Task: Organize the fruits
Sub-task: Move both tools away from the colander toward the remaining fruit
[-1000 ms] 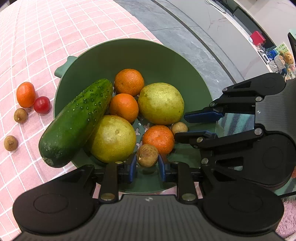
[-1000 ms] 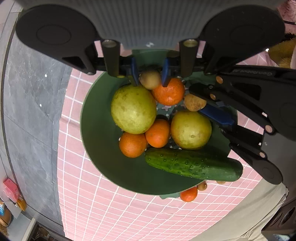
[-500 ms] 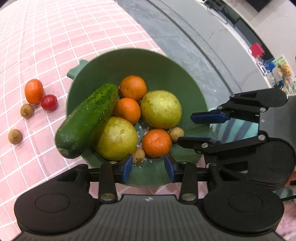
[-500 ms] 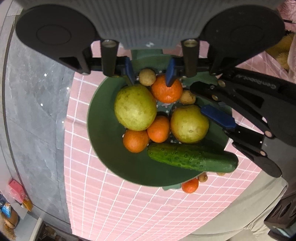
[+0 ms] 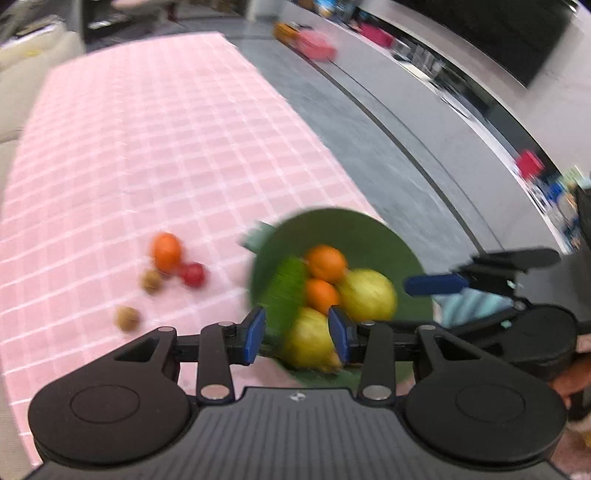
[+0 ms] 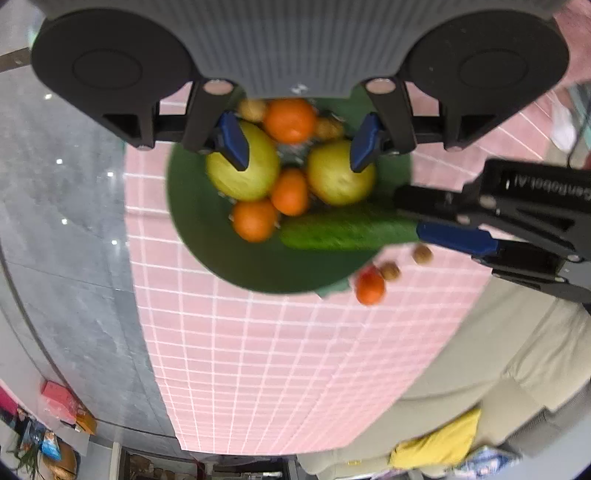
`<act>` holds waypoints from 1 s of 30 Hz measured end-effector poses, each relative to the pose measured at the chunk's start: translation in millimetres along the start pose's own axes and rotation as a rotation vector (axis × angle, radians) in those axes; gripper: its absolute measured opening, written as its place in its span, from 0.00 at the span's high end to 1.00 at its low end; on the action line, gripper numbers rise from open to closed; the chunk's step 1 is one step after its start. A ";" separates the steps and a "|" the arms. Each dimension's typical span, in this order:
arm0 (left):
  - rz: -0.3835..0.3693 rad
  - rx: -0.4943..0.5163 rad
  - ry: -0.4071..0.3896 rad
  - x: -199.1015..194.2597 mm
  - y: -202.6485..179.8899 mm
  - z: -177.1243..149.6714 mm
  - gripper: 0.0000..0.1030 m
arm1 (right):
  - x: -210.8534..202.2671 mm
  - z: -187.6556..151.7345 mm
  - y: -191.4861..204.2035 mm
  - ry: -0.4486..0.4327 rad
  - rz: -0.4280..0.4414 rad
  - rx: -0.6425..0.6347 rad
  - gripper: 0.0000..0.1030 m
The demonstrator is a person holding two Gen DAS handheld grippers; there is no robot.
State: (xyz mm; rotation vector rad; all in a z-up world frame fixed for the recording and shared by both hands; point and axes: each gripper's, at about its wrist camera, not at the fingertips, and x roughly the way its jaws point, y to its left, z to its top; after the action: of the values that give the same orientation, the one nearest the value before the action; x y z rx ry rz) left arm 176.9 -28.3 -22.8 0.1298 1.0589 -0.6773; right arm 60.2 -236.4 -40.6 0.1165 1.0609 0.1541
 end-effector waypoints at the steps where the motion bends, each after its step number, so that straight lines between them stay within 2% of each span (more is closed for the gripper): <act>1: 0.017 -0.017 -0.013 -3.4 7.4 0.5 0.55 | 0.7 2.8 4.5 -0.008 0.004 -0.005 0.43; 9: 0.159 -0.143 -0.085 -14.9 59.8 -3.5 0.55 | 9.6 23.8 28.9 -0.057 0.029 -0.034 0.42; 11: 0.171 -0.165 -0.093 -14.1 69.8 -5.4 0.55 | 13.5 30.2 34.6 -0.072 0.032 -0.051 0.43; 14: 0.177 -0.186 -0.093 -9.3 81.2 -7.0 0.55 | 17.7 40.8 45.3 -0.092 0.041 -0.087 0.52; 18: 0.177 -0.180 -0.089 -1.6 89.8 -7.5 0.56 | 26.6 55.2 57.8 -0.109 0.055 -0.145 0.59; 23: 0.167 -0.151 -0.091 5.7 93.1 -9.3 0.58 | 45.3 72.3 74.9 -0.088 0.070 -0.244 0.66; 26: 0.163 -0.103 -0.064 15.6 95.8 -8.5 0.59 | 60.6 82.4 84.0 -0.055 0.082 -0.320 0.67; 30: 0.160 -0.056 -0.025 29.7 103.9 -8.9 0.59 | 86.7 96.4 88.4 0.039 0.093 -0.409 0.67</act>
State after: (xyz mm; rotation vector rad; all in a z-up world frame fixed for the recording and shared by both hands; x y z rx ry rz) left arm 238.6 44.3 -74.5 0.1554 1.0311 -0.5037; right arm 180.0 -135.8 -53.4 -0.2080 1.0435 0.4549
